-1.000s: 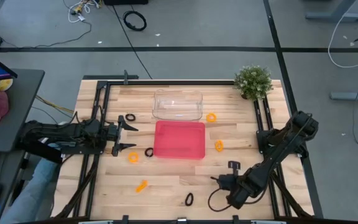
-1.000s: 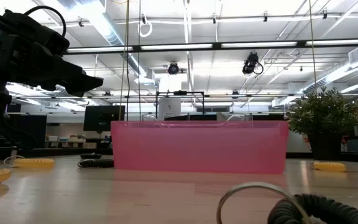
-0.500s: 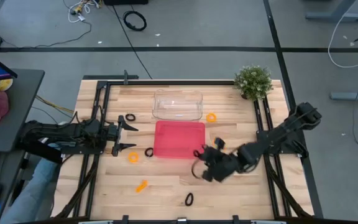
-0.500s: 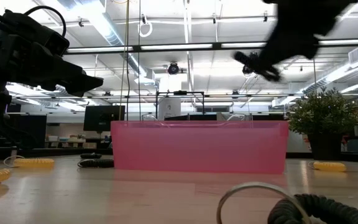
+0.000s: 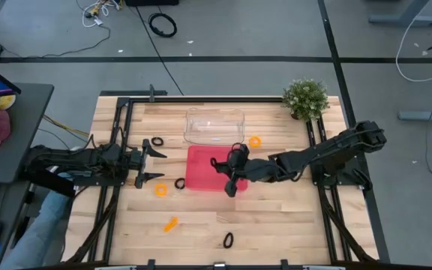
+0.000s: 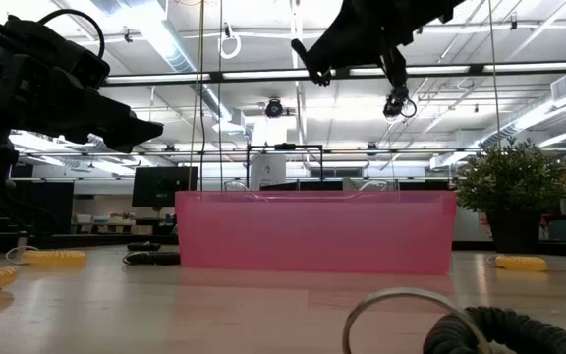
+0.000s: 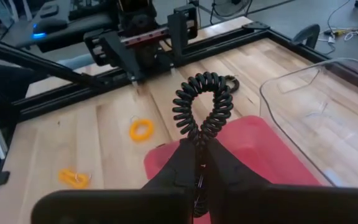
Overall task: Sort spring keychains
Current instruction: Put the black spring keychain into the red bin
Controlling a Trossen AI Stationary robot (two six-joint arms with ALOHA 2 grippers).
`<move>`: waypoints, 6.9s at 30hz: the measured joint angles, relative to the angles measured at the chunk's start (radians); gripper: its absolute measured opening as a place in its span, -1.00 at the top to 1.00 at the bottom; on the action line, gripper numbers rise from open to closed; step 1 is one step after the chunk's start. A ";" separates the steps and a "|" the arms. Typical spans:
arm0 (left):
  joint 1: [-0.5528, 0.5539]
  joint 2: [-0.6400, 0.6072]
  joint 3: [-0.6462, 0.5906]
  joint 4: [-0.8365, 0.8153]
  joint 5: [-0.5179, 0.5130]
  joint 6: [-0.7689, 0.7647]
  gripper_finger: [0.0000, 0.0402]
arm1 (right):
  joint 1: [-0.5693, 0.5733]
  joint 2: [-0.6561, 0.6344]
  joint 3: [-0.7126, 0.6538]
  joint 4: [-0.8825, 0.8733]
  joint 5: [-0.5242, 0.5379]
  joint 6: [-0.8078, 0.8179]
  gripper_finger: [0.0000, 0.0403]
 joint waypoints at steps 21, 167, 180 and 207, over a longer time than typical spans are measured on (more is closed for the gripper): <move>0.000 0.000 0.000 0.000 0.000 0.000 -0.68 | -0.023 0.004 0.000 -0.014 0.024 -0.061 0.76; 0.000 0.000 0.000 0.000 0.000 0.000 -0.68 | 0.337 0.691 0.598 -0.671 -0.222 -0.168 0.96; 0.000 0.000 0.000 -0.001 0.000 0.000 -0.68 | 0.180 0.539 0.599 -0.474 -0.039 -0.301 0.97; 0.000 0.000 0.000 0.000 0.000 0.000 -0.68 | 0.020 0.377 0.600 -0.685 0.022 -0.046 0.96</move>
